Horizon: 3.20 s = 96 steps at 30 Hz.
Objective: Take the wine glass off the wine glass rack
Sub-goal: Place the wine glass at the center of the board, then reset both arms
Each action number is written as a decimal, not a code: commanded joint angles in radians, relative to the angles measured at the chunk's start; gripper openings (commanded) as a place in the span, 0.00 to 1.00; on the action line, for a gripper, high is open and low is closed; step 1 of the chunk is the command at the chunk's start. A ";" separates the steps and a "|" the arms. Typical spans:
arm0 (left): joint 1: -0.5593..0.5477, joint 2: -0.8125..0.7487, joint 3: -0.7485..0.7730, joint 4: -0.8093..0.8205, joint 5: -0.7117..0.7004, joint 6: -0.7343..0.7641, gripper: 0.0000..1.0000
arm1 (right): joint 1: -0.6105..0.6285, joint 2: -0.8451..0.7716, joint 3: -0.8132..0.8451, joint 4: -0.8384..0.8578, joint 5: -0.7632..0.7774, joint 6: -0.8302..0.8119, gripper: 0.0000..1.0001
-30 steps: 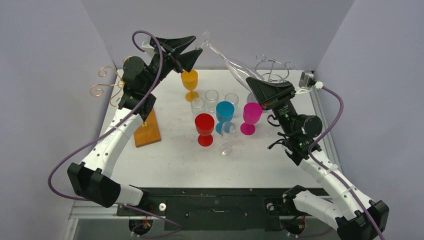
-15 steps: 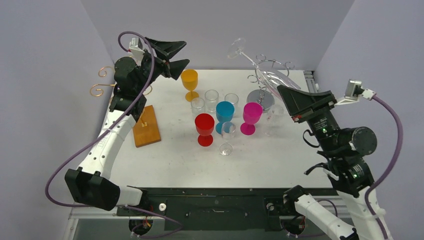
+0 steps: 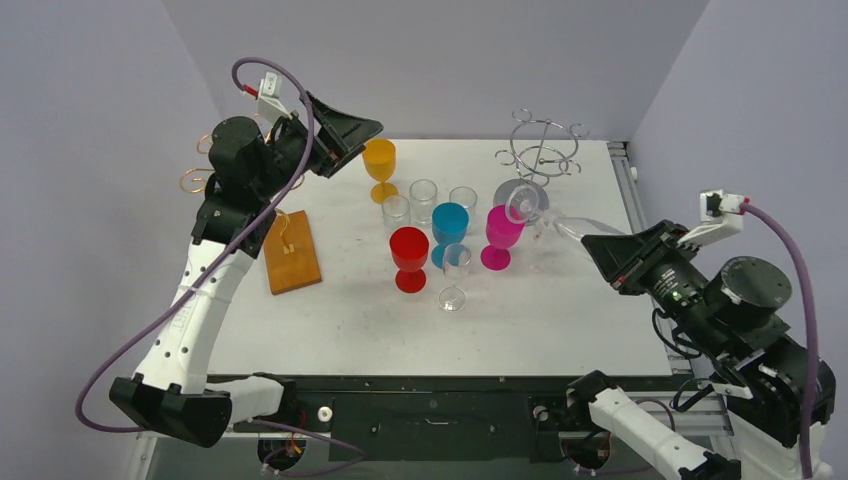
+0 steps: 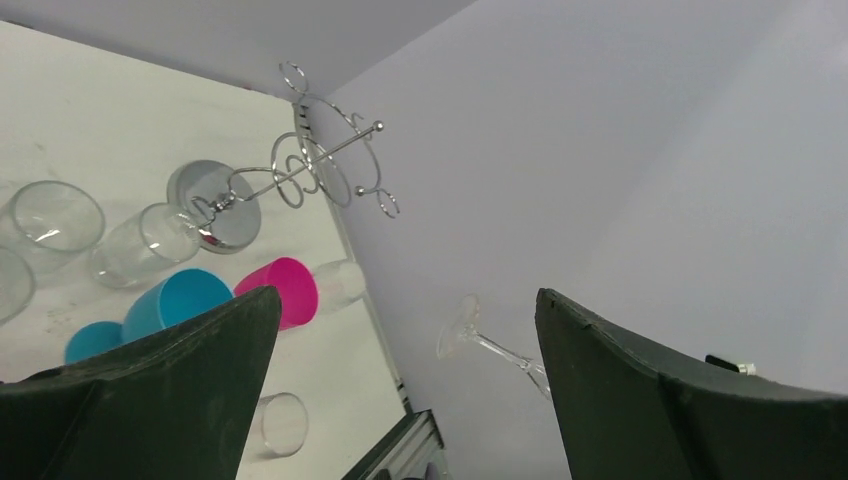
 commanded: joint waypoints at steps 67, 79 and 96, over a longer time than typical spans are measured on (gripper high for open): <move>-0.060 -0.154 -0.067 -0.288 -0.080 0.420 0.96 | 0.170 0.744 -0.096 -0.106 0.096 -0.165 0.26; -0.079 -0.133 -0.080 -0.279 -0.095 0.438 0.96 | 0.168 0.706 -0.039 -0.135 0.114 -0.162 0.44; -0.247 -0.034 0.080 -0.351 -0.309 0.520 0.96 | 0.123 0.631 0.162 -0.047 0.158 -0.145 0.67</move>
